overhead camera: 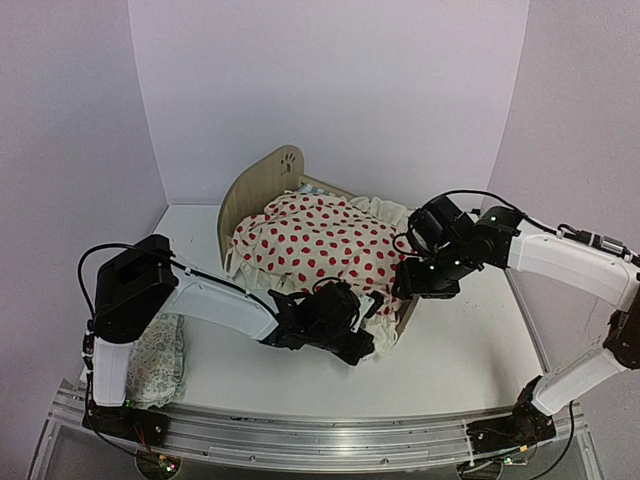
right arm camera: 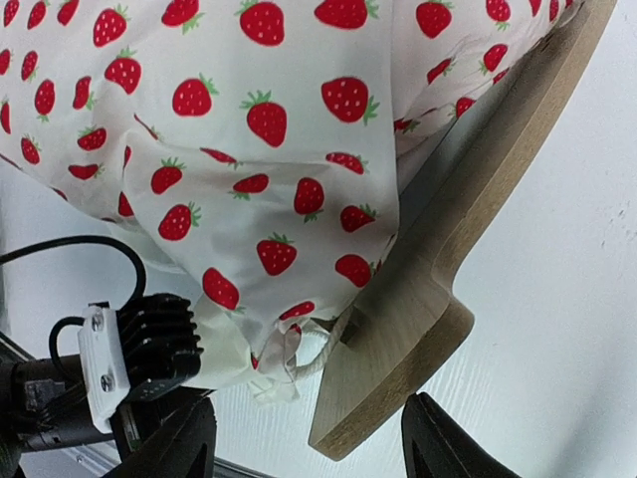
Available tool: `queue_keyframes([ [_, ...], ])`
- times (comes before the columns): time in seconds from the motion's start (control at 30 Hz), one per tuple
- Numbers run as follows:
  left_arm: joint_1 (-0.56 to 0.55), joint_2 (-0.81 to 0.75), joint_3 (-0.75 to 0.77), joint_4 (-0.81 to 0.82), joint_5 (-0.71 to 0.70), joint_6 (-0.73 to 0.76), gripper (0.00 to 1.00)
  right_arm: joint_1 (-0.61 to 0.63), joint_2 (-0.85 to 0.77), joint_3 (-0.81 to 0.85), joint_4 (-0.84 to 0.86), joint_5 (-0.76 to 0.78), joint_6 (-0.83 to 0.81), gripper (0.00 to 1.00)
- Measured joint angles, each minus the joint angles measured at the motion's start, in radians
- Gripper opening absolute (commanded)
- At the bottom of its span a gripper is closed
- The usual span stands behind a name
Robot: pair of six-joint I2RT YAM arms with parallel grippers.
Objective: Set up the pet bed
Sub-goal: Cross the right ropes of the mattress closest to the robot.
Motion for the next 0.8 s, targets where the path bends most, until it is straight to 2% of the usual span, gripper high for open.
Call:
queue_keyframes([
  [0.2, 0.007, -0.047, 0.000, -0.069, -0.002, -0.009, 0.00, 0.001, -0.035, -0.072, 0.050, -0.044, 0.088, 0.62],
  [0.37, 0.013, -0.081, 0.000, -0.072, -0.002, -0.024, 0.00, 0.008, -0.092, -0.155, 0.147, -0.046, 0.171, 0.62],
  [0.53, 0.018, -0.091, 0.000, -0.074, -0.002, -0.025, 0.00, 0.049, -0.092, -0.170, 0.191, -0.056, 0.231, 0.63],
  [0.67, 0.020, -0.092, 0.000, -0.081, -0.002, -0.024, 0.00, 0.086, -0.074, -0.163, 0.178, -0.069, 0.251, 0.63],
  [0.8, 0.026, -0.102, 0.000, -0.101, -0.002, -0.024, 0.00, 0.108, -0.059, -0.117, 0.083, -0.053, 0.248, 0.64],
])
